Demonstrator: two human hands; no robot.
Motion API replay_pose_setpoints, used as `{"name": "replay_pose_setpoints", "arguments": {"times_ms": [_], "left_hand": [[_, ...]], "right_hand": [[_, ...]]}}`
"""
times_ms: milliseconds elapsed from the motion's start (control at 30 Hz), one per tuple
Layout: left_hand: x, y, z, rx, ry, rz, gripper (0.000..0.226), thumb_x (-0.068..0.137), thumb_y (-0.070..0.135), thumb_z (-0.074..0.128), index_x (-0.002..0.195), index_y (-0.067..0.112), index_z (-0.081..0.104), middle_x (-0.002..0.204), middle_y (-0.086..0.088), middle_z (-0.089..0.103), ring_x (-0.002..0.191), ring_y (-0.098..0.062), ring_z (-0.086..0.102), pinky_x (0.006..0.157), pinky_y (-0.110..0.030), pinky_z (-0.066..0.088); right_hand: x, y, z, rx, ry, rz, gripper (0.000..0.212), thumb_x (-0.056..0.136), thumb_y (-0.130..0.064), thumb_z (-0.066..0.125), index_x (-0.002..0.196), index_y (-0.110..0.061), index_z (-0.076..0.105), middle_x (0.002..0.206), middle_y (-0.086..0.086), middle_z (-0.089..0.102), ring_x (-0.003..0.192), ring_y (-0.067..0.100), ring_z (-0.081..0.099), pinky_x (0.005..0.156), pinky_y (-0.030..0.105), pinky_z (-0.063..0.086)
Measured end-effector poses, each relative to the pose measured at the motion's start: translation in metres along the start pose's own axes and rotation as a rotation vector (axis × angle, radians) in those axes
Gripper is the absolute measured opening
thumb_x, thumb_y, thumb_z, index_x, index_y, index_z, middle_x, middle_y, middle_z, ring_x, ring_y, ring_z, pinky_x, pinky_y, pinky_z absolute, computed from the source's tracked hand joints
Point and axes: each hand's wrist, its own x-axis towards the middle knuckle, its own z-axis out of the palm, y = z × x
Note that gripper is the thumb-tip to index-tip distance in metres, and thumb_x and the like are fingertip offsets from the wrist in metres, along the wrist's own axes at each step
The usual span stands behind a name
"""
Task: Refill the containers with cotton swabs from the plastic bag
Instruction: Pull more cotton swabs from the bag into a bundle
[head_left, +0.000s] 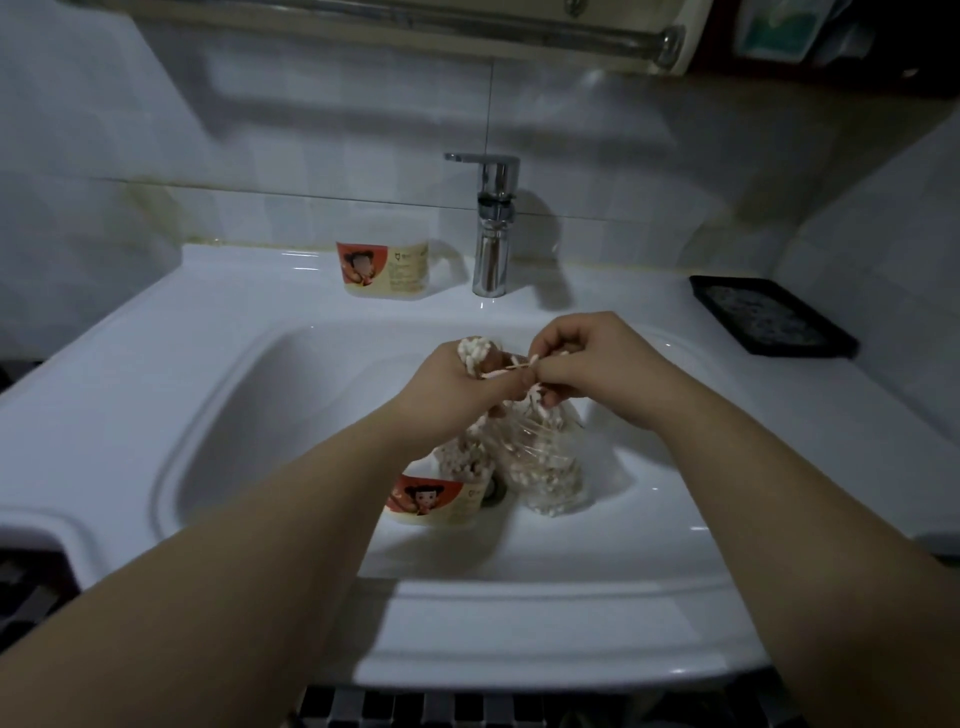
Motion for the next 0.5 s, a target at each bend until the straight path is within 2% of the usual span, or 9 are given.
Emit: {"name": "replay_pose_setpoints", "arguments": {"times_ms": [33,100,167,233,333,500], "left_hand": [[0.000,0.001,0.001,-0.057,0.011,-0.014,0.016,0.093,0.018,0.074,0.089,0.002,0.074,0.080,-0.006,0.075,0.076,-0.013,0.070,0.069,-0.028,0.058],[0.000,0.001,0.003,-0.187,0.036,-0.056,0.021,0.094,0.009,0.071,0.077,0.003,0.061,0.078,-0.001,0.076,0.080,-0.018,0.071,0.076,-0.035,0.059],[0.005,-0.002,0.001,-0.281,0.085,-0.083,0.033,0.092,0.003,0.072,0.073,0.010,0.046,0.086,-0.008,0.078,0.086,-0.027,0.071,0.082,-0.044,0.059],[0.008,-0.005,-0.002,-0.343,0.135,-0.102,0.042,0.090,-0.001,0.073,0.071,0.017,0.040,0.096,-0.017,0.077,0.089,-0.029,0.072,0.081,-0.044,0.057],[0.010,-0.006,-0.003,-0.358,0.156,-0.103,0.045,0.087,-0.006,0.073,0.069,0.019,0.039,0.089,-0.011,0.076,0.087,-0.026,0.072,0.075,-0.039,0.053],[0.011,-0.007,-0.003,-0.323,0.242,-0.107,0.043,0.077,-0.007,0.080,0.068,0.017,0.046,0.079,-0.006,0.071,0.086,-0.032,0.071,0.080,-0.047,0.054]], "right_hand": [[0.001,0.001,0.000,-0.002,-0.011,0.000,0.014,0.086,0.009,0.067,0.081,-0.004,0.072,0.075,0.012,0.069,0.062,0.028,0.071,0.072,0.040,0.063],[0.002,0.003,0.000,-0.025,-0.040,-0.003,0.012,0.086,0.008,0.069,0.084,-0.003,0.072,0.074,0.013,0.070,0.065,0.030,0.072,0.074,0.041,0.064],[0.001,0.003,0.000,-0.049,-0.065,-0.008,0.011,0.085,0.010,0.068,0.086,-0.001,0.072,0.069,0.012,0.069,0.063,0.028,0.071,0.069,0.036,0.064],[0.001,0.001,-0.002,-0.056,-0.067,-0.018,0.013,0.085,0.011,0.067,0.086,0.000,0.072,0.067,0.013,0.069,0.060,0.026,0.070,0.066,0.033,0.062],[0.001,-0.001,-0.004,-0.064,-0.057,-0.038,0.014,0.084,0.012,0.067,0.083,-0.002,0.071,0.067,0.014,0.069,0.061,0.027,0.070,0.065,0.034,0.063],[0.000,0.000,-0.005,-0.136,-0.080,-0.033,0.014,0.084,0.009,0.067,0.084,-0.003,0.072,0.063,0.008,0.069,0.059,0.024,0.071,0.061,0.028,0.058]]}}
